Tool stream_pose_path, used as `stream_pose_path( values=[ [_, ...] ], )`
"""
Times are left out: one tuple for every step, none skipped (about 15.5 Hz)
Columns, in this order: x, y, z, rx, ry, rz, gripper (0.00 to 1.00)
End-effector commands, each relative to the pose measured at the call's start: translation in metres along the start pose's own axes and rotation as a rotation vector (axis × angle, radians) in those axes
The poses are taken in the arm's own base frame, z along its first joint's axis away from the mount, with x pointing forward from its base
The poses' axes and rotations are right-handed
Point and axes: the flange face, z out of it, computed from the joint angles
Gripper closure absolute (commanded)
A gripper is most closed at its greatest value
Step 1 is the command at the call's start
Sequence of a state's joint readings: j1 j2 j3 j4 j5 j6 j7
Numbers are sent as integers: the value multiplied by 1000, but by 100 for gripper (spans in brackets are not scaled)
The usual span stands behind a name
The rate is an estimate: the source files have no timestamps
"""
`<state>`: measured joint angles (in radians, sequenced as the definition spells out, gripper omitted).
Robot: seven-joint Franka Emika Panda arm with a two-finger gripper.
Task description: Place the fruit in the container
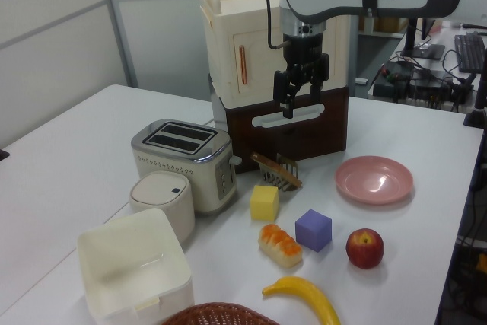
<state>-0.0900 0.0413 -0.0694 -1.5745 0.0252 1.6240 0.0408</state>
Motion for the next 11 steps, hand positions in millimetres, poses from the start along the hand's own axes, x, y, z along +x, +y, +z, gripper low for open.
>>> stream_pose_path(
  values=[
    [-4,4,-4,-13,9,-14,0],
    [-4,3,-4,-13,9,-15,0],
    [-4,4,-4,-13,9,-14,0],
    [-4,4,-4,-13,9,-14,0],
    [-4,4,-5,-13,11,-14,0],
    [-4,6,-5,-13,12,-9,0],
    [-4,4,-5,-14,12,-12,0],
    [-4,4,-4,-14,11,-14,0],
    [-4,5,-5,-15,12,-12,0],
    [-4,7,-4,-15,11,-9,0],
    [-4,7,-4,-15,11,-9,0]
  ],
)
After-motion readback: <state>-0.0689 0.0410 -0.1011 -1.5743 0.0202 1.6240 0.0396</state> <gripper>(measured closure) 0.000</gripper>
